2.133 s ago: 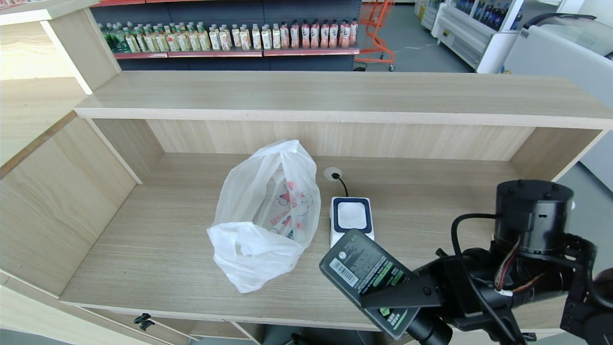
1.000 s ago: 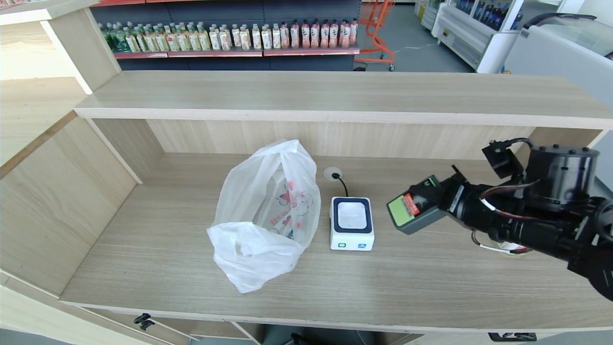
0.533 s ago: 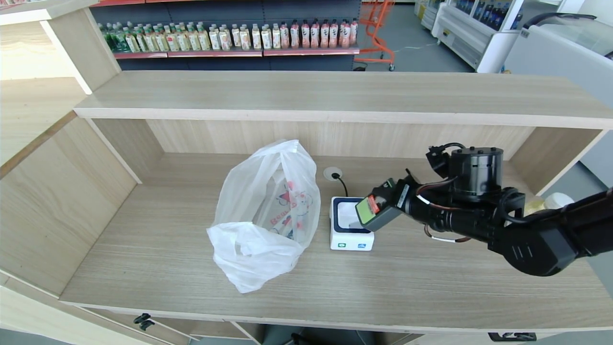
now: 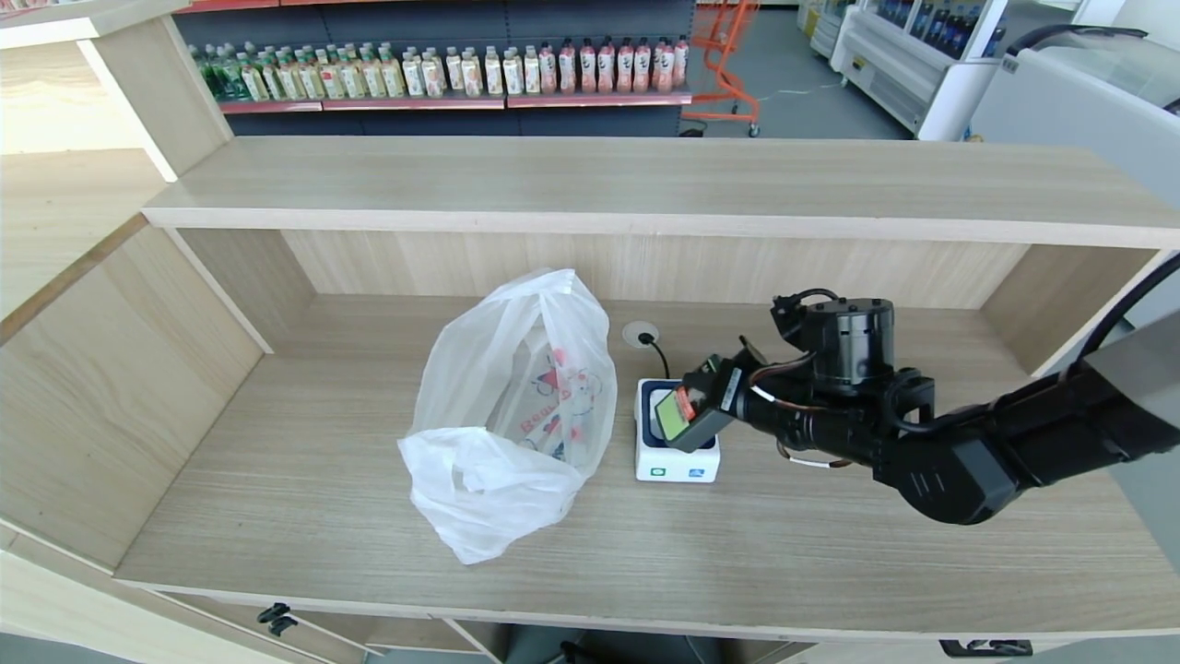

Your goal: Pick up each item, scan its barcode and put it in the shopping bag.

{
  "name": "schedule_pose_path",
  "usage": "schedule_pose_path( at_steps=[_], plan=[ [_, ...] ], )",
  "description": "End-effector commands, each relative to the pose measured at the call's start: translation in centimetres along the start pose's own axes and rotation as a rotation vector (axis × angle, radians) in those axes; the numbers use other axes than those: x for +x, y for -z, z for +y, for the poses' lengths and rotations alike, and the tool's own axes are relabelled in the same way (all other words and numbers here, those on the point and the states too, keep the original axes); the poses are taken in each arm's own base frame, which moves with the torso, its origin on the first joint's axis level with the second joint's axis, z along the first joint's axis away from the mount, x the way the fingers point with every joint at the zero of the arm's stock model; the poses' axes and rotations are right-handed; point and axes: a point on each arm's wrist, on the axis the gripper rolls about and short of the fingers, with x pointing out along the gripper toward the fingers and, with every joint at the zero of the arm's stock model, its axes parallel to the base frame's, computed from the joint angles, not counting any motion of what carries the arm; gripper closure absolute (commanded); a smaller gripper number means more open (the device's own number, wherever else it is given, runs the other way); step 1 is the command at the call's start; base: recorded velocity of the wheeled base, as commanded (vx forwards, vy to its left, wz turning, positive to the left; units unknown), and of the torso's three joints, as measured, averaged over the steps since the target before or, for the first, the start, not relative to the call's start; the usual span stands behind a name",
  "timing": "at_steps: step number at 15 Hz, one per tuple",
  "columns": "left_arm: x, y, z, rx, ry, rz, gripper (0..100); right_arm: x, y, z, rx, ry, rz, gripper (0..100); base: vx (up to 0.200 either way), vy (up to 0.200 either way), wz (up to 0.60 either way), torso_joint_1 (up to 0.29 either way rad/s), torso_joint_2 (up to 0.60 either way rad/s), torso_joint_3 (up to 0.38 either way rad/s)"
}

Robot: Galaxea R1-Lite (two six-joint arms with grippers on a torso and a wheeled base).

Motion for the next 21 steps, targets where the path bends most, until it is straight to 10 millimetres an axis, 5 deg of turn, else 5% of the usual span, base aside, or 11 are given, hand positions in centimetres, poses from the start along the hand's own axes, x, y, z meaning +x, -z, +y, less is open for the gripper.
schedule_pose_path(
  at_steps=[1,3,5,7,8,10,12,17,21],
  plan=[
    [0.0,0.0,0.0,0.000,-0.001,0.000,0,0.6,0.7,-0.5,-0.011,0.022,0.019,100,0.000,0.000,0.00,0.000,0.00,0.000],
    [0.0,0.0,0.0,0.000,-0.001,0.000,0,0.6,0.7,-0.5,-0.011,0.022,0.019,100,0.000,0.000,0.00,0.000,0.00,0.000],
    [0.0,0.0,0.0,0.000,-0.001,0.000,0,-1.8,-2.2,2.4,0.003,-0.069,-0.078,100,0.000,0.000,0.00,0.000,0.00,0.000],
    [0.0,0.0,0.0,0.000,-0.001,0.000,0,-7.8,-6.1,6.8,-0.093,-0.202,-0.238,100,0.000,0.000,0.00,0.000,0.00,0.000],
    [0.0,0.0,0.0,0.000,-0.001,0.000,0,-10.3,-6.8,7.4,-0.271,-0.202,-0.300,100,0.000,0.000,0.00,0.000,0.00,0.000],
    [0.0,0.0,0.0,0.000,-0.001,0.000,0,-13.4,-6.5,6.9,-0.525,-0.158,-0.345,100,0.000,0.000,0.00,0.000,0.00,0.000],
    [0.0,0.0,0.0,0.000,-0.001,0.000,0,-17.3,-4.0,5.5,-0.643,-0.131,-0.317,100,0.000,0.000,0.00,0.000,0.00,0.000],
    [0.0,0.0,0.0,0.003,-0.001,0.000,0,-19.3,-0.7,3.6,-0.590,-0.122,-0.230,100,0.000,0.000,0.00,0.000,0.00,0.000],
    [0.0,0.0,0.0,-0.003,-0.001,-0.002,0,-19.3,-0.4,3.5,-0.430,-0.141,-0.205,100,0.000,0.100,0.00,0.001,0.00,0.001]
  ],
)
